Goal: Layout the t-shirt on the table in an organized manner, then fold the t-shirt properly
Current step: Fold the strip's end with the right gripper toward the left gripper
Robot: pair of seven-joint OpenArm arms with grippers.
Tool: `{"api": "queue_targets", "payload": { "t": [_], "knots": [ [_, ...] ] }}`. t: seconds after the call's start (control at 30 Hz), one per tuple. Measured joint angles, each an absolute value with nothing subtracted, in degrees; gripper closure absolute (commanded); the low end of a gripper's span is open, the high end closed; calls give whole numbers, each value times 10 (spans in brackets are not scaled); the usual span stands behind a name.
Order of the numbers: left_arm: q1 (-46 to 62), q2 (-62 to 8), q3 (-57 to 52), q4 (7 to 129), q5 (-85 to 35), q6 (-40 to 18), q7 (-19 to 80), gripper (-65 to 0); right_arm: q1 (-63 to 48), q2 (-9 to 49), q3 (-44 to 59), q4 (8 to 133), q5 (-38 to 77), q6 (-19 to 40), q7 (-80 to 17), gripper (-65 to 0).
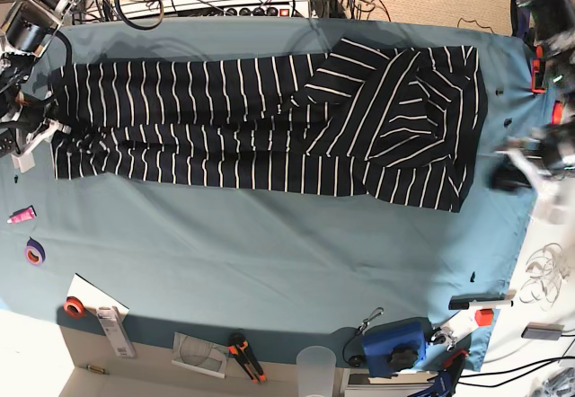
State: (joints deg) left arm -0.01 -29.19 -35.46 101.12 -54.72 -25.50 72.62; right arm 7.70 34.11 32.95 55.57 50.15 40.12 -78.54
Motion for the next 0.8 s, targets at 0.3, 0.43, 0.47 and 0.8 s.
{"api": "queue_targets", "payload": {
  "t": [0.3, 0.43, 0.47, 0.8],
  "knots": [
    [114, -290, -556, 1033, -579, -255, 731, -224, 65, 336, 328, 708, 514, 400, -810, 0],
    [145, -290, -626, 1032, -596, -267, 733, -224, 46, 300, 326, 823, 526, 398, -810, 0],
    [149, -290, -639, 1032, -607, -266, 733, -224, 39, 282, 321, 857, 530, 392, -810, 0],
    [149, -289, -665, 1032, -624, -266, 741, -224, -15, 173, 192, 1080, 509, 395, -810, 0]
  ]
}}
